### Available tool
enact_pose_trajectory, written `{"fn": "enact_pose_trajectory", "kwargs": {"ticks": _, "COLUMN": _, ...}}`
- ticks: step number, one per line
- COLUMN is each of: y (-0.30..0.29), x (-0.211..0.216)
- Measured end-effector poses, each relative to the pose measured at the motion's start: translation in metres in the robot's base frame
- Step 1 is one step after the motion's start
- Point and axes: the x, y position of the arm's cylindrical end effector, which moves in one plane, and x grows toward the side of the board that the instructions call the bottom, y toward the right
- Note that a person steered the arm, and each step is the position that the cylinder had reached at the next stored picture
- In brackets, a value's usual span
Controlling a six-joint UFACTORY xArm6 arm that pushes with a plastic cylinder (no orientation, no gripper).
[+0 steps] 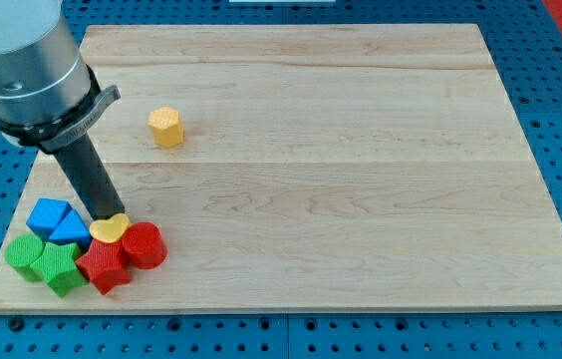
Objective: Push the yellow hexagon into the group of blocks
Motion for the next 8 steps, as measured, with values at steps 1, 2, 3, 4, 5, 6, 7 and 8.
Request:
{"fn": "enact_pose_trajectory", "kwargs": {"ticks": 1, "y": -0.012, "x": -0.002}}
{"fn": "enact_pose_trajectory", "kwargs": {"ticks": 2, "y": -0.038, "x": -0.015}}
{"fn": "enact_pose_trajectory", "kwargs": {"ticks": 3, "y": -0.050, "x": -0.039}}
{"fn": "enact_pose_trajectory", "kwargs": {"ticks": 4, "y": -0.027, "x": -0.080}}
{"fn": "enact_pose_trajectory", "kwargs": {"ticks": 5, "y": -0.023, "x": -0.123}}
{"fn": "enact_pose_trajectory", "kwargs": {"ticks": 6, "y": -0.018, "x": -0.165}}
{"fn": "enact_pose_trajectory", "kwargs": {"ticks": 7, "y": 0.004, "x": -0.184}}
{"fn": "enact_pose_trajectory", "kwargs": {"ticks": 8, "y": 0.055, "x": -0.188}}
